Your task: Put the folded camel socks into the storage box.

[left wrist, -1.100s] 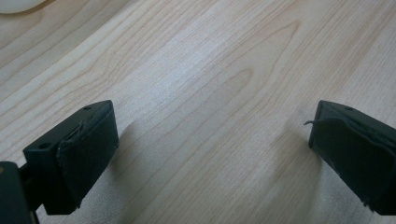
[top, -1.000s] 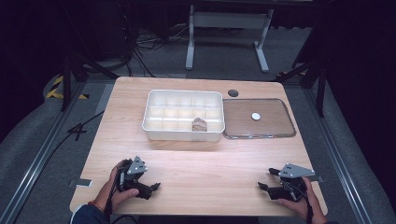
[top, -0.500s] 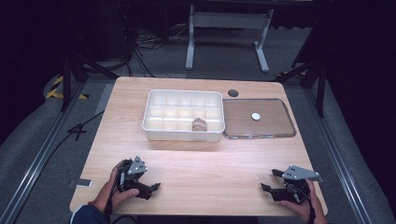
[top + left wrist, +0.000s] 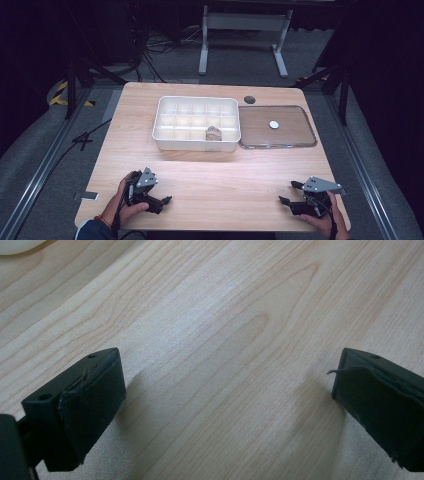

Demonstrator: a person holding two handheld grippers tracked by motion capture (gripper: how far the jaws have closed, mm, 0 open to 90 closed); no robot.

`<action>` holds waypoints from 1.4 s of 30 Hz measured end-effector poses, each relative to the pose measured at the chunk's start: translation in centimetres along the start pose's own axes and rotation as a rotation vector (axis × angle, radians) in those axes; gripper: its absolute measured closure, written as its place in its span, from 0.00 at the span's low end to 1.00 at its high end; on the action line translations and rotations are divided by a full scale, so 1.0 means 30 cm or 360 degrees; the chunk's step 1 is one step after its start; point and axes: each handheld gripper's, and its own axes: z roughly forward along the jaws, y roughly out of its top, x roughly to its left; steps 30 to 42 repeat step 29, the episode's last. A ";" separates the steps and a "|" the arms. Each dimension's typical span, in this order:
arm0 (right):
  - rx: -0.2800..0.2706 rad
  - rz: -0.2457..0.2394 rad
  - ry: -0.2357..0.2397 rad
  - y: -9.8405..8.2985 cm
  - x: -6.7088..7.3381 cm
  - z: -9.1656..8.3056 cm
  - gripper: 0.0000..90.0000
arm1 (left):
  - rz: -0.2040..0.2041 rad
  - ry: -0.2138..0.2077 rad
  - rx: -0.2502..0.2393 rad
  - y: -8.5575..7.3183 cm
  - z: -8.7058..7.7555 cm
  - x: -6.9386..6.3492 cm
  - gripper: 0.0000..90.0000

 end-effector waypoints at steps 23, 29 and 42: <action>0.0001 -0.0004 0.0007 0.001 -0.003 0.001 0.30 | -0.0001 -0.0009 0.0007 0.002 0.002 0.001 0.00; -0.0001 0.0014 -0.0007 0.001 -0.006 0.001 0.30 | -0.0004 -0.0011 0.0006 0.002 0.002 0.000 0.00; -0.0001 0.0014 -0.0007 0.001 -0.006 0.001 0.30 | -0.0004 -0.0011 0.0006 0.002 0.002 0.000 0.00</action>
